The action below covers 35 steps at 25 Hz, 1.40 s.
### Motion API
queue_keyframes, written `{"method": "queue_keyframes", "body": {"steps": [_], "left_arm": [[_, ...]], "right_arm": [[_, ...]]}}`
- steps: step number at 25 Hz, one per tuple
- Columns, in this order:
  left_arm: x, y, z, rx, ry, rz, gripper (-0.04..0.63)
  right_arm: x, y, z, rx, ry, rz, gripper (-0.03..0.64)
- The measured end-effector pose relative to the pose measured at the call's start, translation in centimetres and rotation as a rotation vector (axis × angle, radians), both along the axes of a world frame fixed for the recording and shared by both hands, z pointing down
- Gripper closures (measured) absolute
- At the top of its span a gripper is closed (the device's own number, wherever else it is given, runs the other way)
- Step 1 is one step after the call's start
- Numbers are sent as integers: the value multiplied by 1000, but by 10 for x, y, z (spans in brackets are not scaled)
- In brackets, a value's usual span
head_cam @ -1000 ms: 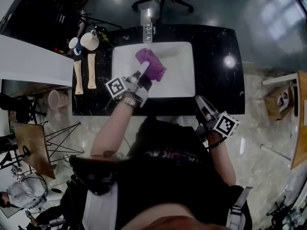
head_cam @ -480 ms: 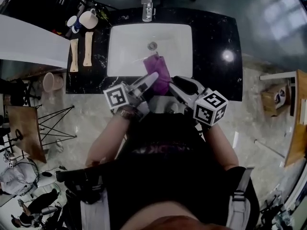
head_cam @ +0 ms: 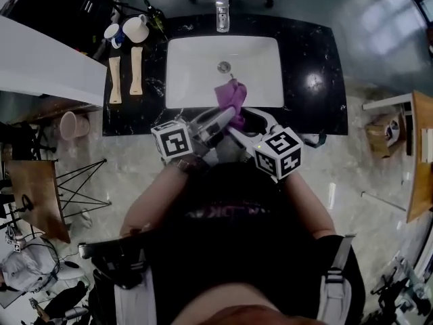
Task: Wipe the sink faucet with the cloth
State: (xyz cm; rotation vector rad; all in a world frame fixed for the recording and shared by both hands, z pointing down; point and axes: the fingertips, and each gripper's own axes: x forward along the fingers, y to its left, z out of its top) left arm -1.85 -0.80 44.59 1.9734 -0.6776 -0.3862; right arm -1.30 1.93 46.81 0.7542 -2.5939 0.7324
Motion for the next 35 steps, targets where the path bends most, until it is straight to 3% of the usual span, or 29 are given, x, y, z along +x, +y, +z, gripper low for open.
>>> {"method": "queue_keyframes", "body": {"steps": [10, 14, 18, 19, 23, 25, 29, 32, 35], "left_arm": [[-19, 14, 10, -10, 29, 131, 529], [-37, 6, 15, -8, 33, 106, 508], [-64, 2, 30, -60, 61, 54, 555], [-65, 4, 31, -57, 49, 62, 591], [-52, 16, 36, -28, -43, 131, 595], [-42, 25, 39, -22, -75, 179, 595], [-31, 40, 47, -30, -98, 245, 595], [-32, 42, 51, -37, -74, 227, 595], [-35, 44, 49, -45, -73, 205, 595]], "right_arm": [[-24, 16, 15, -80, -53, 46, 497], [-10, 10, 19, -86, -58, 123, 508], [56, -11, 38, -72, 30, 318, 511], [81, -18, 42, -59, 75, 376, 511], [193, -43, 58, -54, 261, 591, 509], [235, -54, 72, -91, 338, 644, 509], [272, -74, 115, -240, 466, 595, 508], [276, -83, 145, -351, 539, 515, 506], [273, -90, 152, -397, 590, 449, 506]]}}
